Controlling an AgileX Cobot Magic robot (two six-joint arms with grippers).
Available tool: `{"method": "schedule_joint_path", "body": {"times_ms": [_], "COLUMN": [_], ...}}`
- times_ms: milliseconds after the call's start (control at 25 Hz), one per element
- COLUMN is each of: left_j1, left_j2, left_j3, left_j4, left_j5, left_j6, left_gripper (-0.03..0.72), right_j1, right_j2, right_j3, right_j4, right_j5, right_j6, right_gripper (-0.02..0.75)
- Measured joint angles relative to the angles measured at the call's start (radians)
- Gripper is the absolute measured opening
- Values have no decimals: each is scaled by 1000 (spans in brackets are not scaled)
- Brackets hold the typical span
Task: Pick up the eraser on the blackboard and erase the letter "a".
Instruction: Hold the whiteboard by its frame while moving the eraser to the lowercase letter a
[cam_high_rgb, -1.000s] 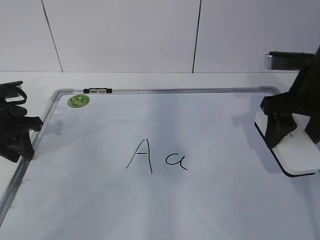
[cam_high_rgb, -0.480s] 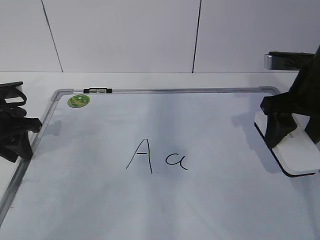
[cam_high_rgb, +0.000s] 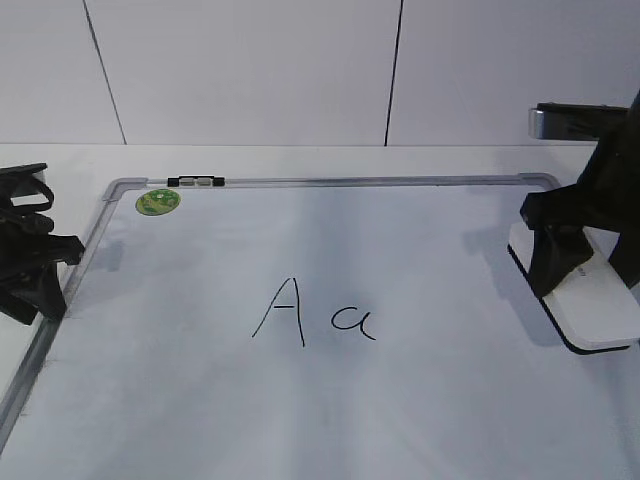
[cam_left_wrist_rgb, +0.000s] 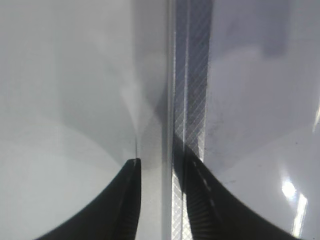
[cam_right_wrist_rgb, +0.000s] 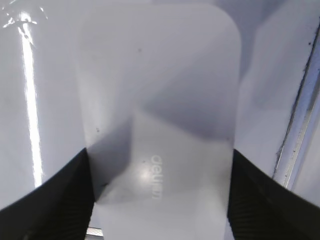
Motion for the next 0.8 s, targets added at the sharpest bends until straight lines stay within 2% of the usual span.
{"method": "schedule_joint_path", "body": {"times_ms": [80, 320, 800], "left_j1": [0, 0, 0], "left_j2": [0, 0, 0], "left_j3": [0, 0, 0], "left_j4": [0, -4, -12], "left_j5": [0, 0, 2], "left_j6": [0, 0, 0], "left_gripper": [217, 69, 22], "right_j1": [0, 0, 0], "right_j2": [0, 0, 0], "right_j3": [0, 0, 0], "right_j4": [0, 0, 0], "right_j5": [0, 0, 0], "right_j6": [0, 0, 0], "right_gripper": [543, 543, 543]}}
